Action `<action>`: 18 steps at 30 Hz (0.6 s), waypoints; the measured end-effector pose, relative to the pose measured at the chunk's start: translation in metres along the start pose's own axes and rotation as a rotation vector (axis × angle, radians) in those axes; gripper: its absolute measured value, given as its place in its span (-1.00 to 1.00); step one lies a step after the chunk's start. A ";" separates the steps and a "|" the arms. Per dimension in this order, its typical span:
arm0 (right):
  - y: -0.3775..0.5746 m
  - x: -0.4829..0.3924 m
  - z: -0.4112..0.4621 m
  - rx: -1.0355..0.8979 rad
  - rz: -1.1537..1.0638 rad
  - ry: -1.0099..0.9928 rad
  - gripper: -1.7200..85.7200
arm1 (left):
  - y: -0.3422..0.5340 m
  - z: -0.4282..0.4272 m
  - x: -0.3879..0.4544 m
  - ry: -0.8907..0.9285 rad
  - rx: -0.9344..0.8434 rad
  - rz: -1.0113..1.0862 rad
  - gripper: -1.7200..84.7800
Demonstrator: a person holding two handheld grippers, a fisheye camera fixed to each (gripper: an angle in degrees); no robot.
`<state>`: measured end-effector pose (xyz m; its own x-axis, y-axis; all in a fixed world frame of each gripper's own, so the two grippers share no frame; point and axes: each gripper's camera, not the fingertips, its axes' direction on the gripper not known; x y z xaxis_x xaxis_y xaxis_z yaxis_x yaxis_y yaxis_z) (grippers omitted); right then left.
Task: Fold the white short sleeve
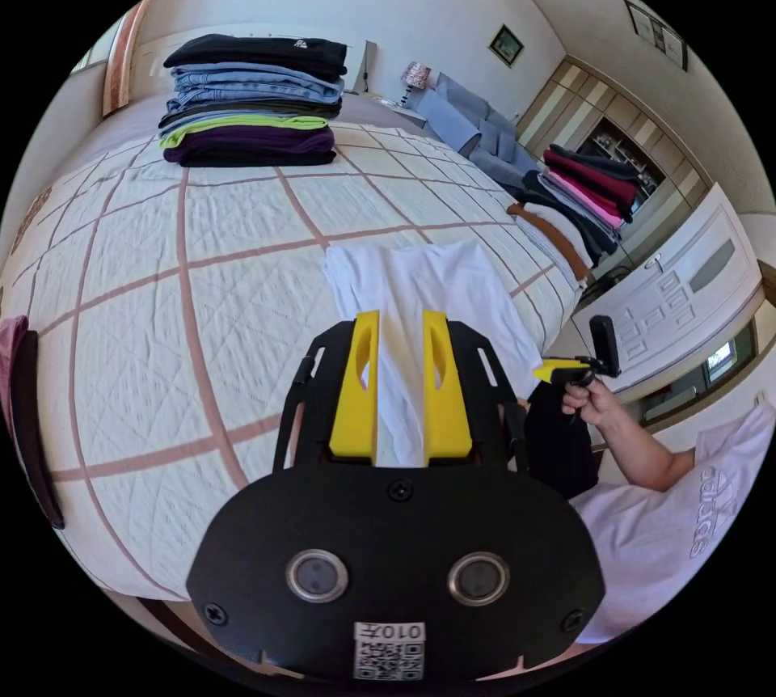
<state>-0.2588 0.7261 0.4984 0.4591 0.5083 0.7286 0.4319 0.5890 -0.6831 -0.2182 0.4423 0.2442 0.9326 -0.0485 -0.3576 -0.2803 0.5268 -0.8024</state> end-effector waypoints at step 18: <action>-0.108 0.006 -0.034 0.010 -0.038 0.097 -0.71 | 0.111 -0.046 0.037 0.114 0.249 -0.164 -0.82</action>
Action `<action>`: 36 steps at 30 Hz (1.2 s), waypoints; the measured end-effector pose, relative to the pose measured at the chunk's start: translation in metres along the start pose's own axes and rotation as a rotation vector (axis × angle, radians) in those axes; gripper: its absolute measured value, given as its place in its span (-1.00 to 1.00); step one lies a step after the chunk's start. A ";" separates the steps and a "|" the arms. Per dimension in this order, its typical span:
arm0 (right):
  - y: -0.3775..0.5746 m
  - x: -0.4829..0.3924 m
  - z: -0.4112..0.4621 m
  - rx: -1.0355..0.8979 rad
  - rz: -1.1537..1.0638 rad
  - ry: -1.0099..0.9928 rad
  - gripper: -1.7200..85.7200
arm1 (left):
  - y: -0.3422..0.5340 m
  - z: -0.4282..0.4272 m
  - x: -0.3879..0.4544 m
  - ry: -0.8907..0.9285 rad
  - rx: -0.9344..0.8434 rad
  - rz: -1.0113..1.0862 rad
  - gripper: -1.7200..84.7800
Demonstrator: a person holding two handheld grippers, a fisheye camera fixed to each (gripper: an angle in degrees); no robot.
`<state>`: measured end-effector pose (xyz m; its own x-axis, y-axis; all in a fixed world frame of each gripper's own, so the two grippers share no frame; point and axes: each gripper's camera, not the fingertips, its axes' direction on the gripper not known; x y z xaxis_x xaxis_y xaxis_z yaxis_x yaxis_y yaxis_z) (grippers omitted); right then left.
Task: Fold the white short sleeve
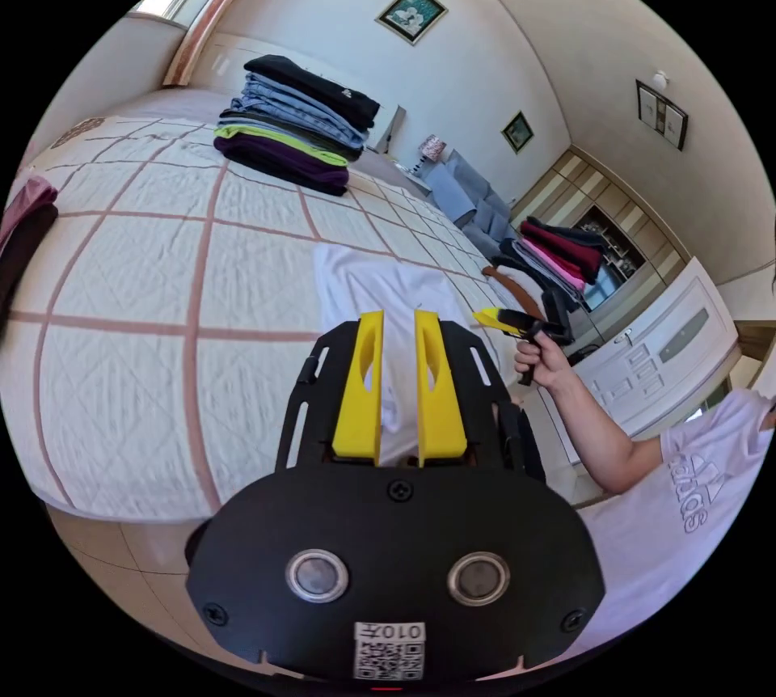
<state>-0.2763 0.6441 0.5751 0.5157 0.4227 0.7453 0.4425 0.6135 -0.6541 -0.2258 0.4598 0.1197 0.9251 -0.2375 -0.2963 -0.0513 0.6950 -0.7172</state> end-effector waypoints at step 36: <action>0.092 -0.016 0.006 -0.025 0.131 -0.239 -0.84 | 0.135 0.059 -0.022 0.614 0.078 -0.502 -0.77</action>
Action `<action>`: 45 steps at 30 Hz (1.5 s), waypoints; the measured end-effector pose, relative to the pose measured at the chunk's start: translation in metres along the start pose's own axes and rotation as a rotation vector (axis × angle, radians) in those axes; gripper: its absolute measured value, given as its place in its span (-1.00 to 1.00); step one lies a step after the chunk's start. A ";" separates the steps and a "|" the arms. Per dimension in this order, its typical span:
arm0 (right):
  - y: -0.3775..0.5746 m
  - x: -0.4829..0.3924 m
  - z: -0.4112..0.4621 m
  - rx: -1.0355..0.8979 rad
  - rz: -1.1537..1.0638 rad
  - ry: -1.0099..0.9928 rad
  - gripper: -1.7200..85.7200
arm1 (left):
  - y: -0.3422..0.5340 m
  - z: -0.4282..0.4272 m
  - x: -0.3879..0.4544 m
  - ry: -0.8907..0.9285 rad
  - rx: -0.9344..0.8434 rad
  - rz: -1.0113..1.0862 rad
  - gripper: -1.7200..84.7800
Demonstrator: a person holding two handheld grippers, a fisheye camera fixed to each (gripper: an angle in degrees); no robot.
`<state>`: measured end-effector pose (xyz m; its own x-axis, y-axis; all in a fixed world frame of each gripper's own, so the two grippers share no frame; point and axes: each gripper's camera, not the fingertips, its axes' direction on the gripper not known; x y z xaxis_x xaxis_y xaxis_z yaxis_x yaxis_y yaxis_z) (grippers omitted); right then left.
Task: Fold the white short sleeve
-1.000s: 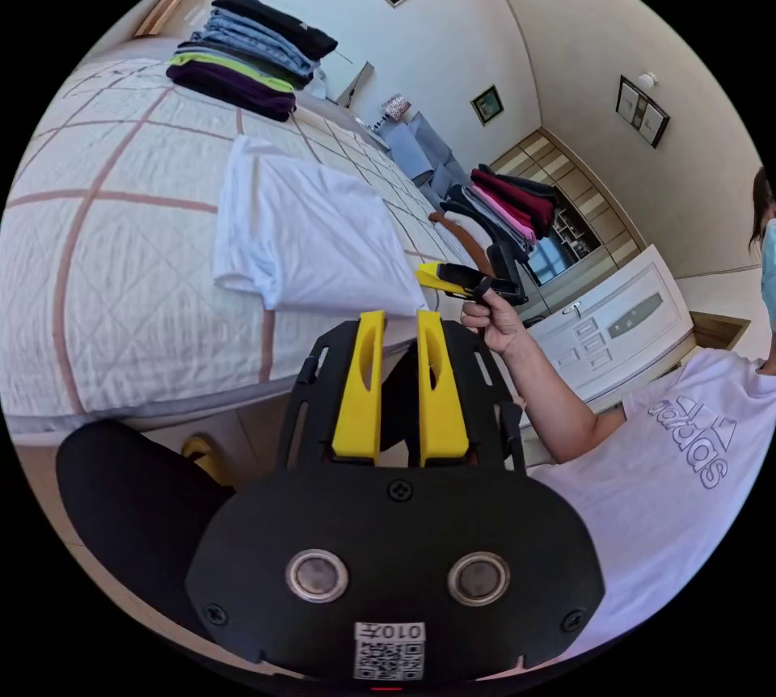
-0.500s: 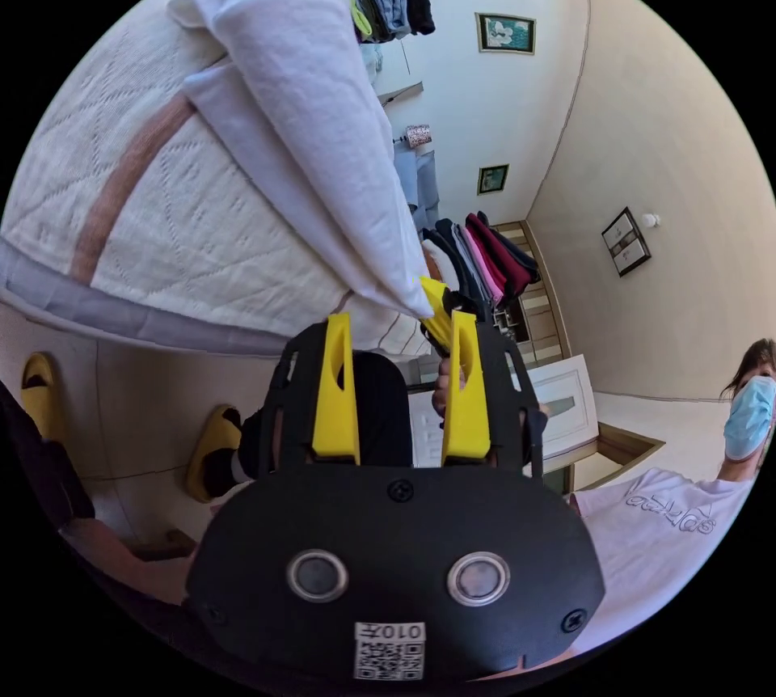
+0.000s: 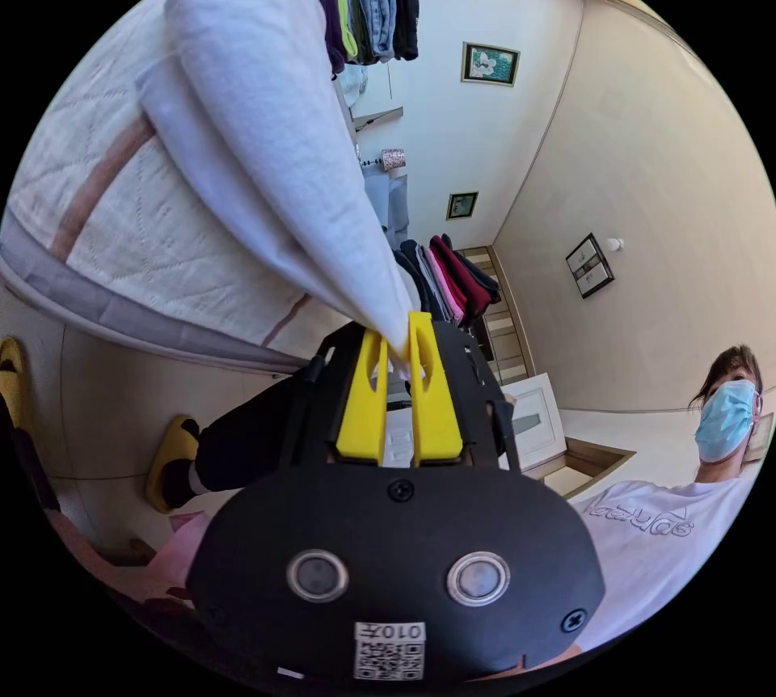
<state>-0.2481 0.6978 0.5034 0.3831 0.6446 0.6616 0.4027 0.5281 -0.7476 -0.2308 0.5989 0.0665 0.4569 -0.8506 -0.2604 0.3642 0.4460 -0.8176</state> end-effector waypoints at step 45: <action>-0.173 0.004 0.071 -0.253 0.000 -0.324 -0.85 | -0.147 -0.268 -0.019 -0.056 -0.443 0.088 -0.82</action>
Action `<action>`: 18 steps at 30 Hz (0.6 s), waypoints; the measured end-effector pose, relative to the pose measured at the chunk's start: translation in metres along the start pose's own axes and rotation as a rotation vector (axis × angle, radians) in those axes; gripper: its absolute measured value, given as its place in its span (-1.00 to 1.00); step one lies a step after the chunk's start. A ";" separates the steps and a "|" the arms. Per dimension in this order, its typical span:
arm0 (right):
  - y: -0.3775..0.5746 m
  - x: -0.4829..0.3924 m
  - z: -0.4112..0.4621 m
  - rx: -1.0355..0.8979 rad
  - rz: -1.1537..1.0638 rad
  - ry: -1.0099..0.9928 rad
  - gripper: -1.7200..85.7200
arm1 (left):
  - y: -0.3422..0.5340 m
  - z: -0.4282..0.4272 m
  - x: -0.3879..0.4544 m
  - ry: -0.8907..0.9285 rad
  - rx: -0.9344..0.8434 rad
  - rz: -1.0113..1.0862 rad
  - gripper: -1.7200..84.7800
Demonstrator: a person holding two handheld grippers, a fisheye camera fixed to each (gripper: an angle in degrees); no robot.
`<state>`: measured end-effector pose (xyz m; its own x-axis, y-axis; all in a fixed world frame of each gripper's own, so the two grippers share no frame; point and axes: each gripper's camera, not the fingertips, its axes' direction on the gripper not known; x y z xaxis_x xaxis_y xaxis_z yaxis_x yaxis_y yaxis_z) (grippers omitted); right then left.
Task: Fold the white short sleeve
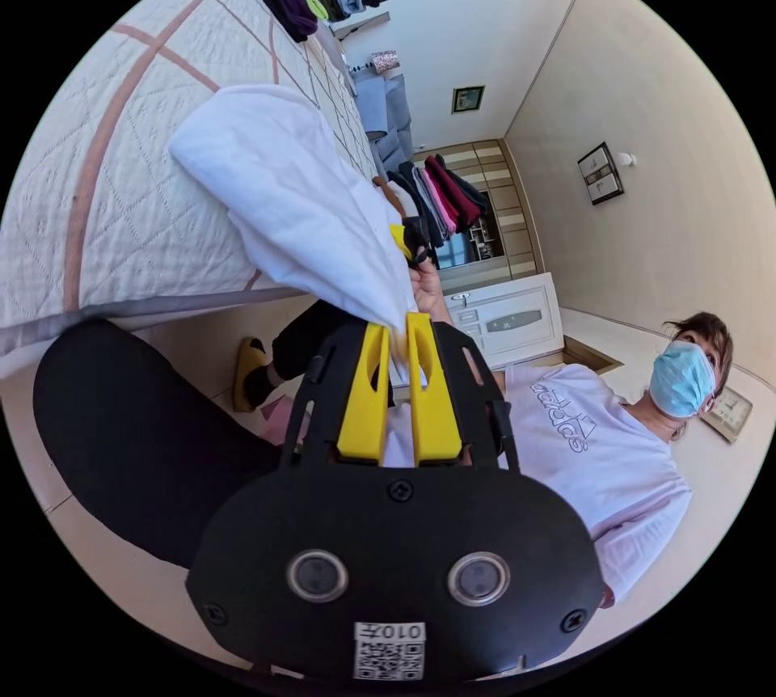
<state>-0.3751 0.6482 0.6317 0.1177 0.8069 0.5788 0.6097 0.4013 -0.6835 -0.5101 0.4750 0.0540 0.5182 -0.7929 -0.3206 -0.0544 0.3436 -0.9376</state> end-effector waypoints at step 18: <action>-0.103 -0.222 0.164 -0.057 -0.398 -0.143 -0.85 | 0.006 -0.284 0.141 -0.254 0.191 0.403 -0.87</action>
<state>-0.5929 0.4990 0.5004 -0.2431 0.6473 0.7225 0.6285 0.6724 -0.3910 -0.6797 0.2219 -0.0352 0.6804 -0.4391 -0.5867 -0.1480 0.7017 -0.6969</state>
